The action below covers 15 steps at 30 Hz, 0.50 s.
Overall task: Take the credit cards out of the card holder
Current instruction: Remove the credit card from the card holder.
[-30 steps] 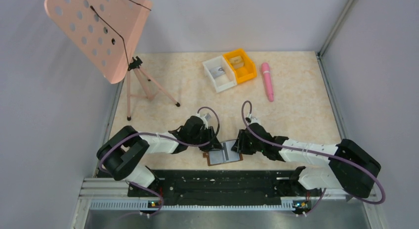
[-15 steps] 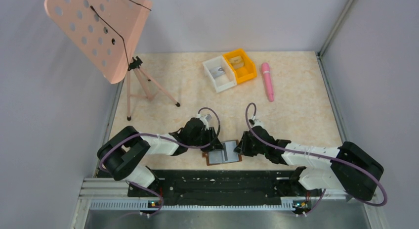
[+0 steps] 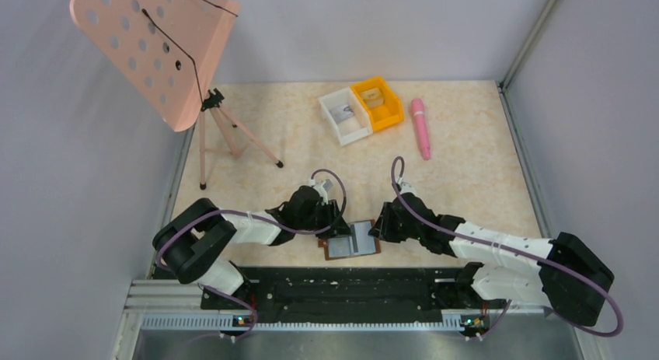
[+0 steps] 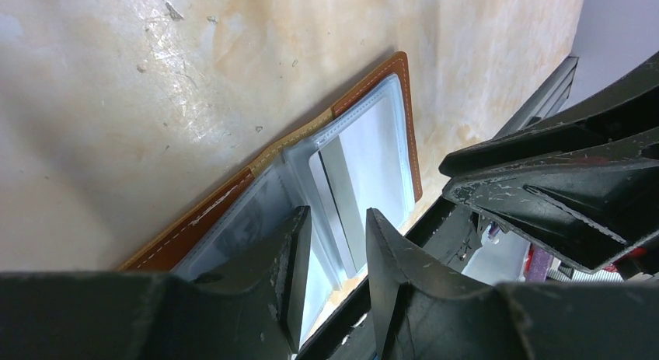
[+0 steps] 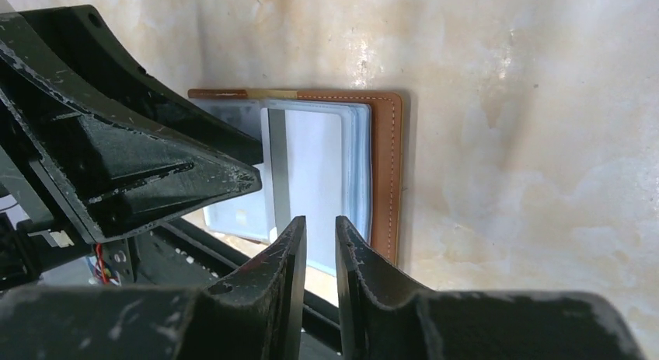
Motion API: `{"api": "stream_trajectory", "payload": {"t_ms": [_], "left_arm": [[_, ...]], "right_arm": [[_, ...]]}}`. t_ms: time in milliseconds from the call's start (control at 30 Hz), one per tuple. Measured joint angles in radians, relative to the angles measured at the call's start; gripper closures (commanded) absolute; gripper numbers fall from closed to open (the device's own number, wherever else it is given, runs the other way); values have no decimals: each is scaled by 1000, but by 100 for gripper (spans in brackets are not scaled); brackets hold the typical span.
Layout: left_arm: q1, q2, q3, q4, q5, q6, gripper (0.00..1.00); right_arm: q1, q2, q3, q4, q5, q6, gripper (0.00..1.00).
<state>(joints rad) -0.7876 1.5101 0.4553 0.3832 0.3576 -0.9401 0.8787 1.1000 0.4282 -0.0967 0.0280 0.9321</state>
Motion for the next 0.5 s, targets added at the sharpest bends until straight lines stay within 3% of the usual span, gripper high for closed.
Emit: {"api": "stream_trajectory", "payload": {"t_ms": [500], "left_arm": [[0, 0, -16, 31, 0, -1, 62]], "right_arm": [[0, 124, 10, 73, -20, -14, 86]]}}
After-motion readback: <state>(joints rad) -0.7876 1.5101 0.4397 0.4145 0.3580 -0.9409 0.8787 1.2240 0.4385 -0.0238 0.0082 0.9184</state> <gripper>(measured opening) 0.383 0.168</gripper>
